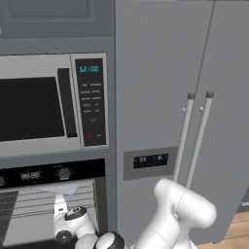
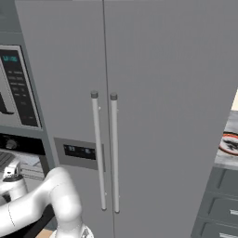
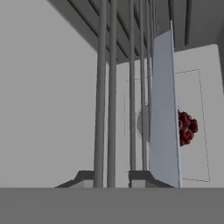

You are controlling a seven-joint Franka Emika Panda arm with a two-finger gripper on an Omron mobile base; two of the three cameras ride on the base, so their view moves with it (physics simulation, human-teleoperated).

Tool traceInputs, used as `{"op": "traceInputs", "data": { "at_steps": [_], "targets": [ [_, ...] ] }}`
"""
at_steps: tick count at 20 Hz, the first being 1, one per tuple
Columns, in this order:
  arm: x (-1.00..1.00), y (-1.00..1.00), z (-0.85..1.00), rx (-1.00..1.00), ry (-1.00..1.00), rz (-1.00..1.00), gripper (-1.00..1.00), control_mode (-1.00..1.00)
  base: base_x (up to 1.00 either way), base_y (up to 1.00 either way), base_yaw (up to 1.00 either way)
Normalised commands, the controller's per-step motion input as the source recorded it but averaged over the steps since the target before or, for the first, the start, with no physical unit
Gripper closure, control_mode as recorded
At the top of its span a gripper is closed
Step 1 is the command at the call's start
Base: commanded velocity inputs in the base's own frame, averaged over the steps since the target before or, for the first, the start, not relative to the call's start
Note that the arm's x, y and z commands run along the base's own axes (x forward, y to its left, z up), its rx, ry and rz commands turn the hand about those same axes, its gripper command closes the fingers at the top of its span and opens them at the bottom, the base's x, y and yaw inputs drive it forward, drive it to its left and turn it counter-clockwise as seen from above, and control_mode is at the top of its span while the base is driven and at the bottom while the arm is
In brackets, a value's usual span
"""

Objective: Take the baked cake out of the oven and place it on the plate for cooling. Then close the oven door.

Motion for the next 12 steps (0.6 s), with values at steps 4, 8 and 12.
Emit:
{"op": "traceInputs", "data": {
  "at_steps": [4,8,12],
  "targets": [
    [-0.75,0.33,-0.25,0.00,0.01,0.02,1.00,-1.00,0.00,0.00,0.00],
    [-0.68,0.35,-0.14,0.00,0.04,0.01,1.00,-1.00,0.00,0.00,0.00],
    [-0.61,0.31,0.00,0.00,0.12,0.00,1.00,-1.00,0.00,0.00,0.00]
  ]
}}
